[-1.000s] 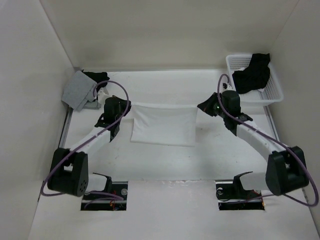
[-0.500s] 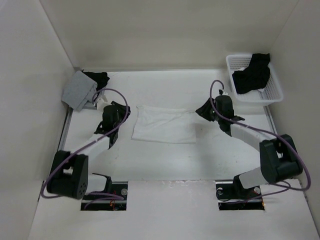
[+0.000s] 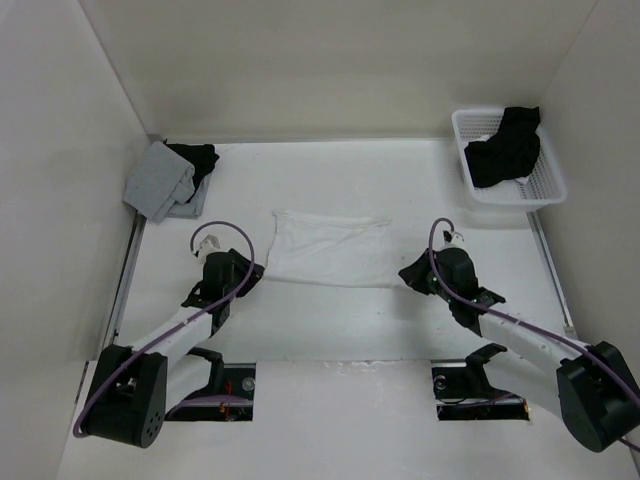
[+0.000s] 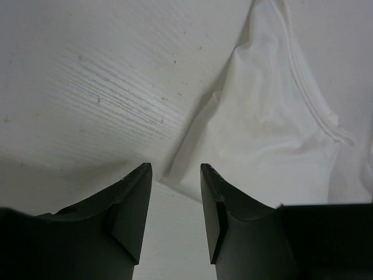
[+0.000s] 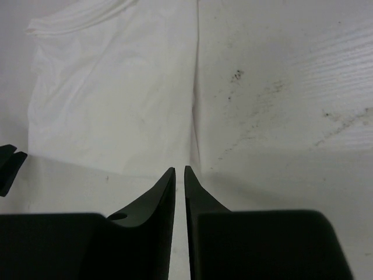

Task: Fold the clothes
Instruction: Fold the tank top

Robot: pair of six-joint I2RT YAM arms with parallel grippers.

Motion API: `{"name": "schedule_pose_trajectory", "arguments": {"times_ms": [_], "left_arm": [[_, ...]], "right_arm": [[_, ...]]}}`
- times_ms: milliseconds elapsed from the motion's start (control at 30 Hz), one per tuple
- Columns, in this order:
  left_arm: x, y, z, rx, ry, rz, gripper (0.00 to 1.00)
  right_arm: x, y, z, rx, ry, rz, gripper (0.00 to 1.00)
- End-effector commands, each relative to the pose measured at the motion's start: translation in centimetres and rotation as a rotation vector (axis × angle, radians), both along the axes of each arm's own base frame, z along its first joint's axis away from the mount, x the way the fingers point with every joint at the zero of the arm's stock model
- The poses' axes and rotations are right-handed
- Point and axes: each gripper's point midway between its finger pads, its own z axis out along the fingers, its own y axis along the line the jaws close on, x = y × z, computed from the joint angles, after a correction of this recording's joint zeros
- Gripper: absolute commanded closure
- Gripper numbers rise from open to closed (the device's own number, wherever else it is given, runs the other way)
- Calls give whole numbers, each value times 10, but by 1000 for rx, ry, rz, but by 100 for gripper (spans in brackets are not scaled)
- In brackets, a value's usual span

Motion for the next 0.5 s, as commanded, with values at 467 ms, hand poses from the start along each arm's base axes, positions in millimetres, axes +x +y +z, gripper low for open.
{"name": "schedule_pose_trajectory", "arguments": {"times_ms": [467], "left_arm": [[-15,-16,-25,-1,112,-87,74]], "right_arm": [[-2,9,-17,31,58,-16,54]]}}
